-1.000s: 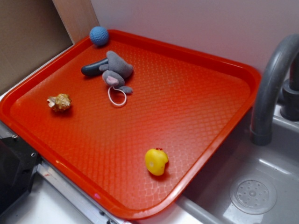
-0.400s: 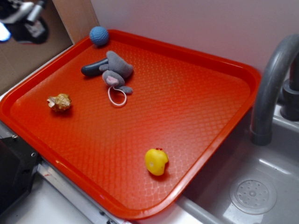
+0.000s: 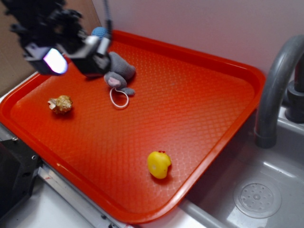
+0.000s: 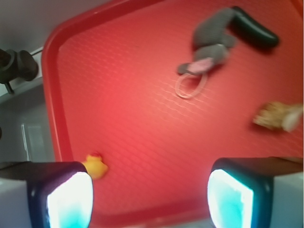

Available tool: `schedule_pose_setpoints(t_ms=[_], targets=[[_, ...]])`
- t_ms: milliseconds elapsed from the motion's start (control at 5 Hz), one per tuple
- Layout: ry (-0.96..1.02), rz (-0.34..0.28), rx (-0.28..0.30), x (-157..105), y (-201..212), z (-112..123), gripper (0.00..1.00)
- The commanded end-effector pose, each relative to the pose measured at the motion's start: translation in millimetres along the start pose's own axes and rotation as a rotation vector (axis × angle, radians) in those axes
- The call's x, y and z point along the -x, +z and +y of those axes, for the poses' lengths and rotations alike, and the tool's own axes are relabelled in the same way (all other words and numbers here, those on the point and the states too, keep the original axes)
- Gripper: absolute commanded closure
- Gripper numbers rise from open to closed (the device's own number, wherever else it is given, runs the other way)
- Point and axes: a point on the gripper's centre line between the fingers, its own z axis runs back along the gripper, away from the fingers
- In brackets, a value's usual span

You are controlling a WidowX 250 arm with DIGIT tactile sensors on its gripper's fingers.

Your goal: Grab the yellow duck.

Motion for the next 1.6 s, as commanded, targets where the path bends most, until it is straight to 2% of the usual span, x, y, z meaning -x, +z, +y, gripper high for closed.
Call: schedule_pose_setpoints(t_ms=[0,200,400,600,1000,1200,1400], targets=[[-0.174,0.111,0.040,5.3,-58.8,-47.0,0.00],[-0.212,0.121,0.005,13.4,-79.9,-56.1,0.00],[-0.245,0.133,0.011,17.0,-94.2,-65.9,0.00],[-0.290,0.176,0.076,24.7,-101.8,-78.0,0.00],[-0.302,0.190,0.015,35.1,-116.4,-79.9,0.00],[-0.289,0.179,-0.005,37.2,-117.4,-78.2,1.00],[-0.282,0.179,-0.015,35.7,-114.4,-73.8,1.00]])
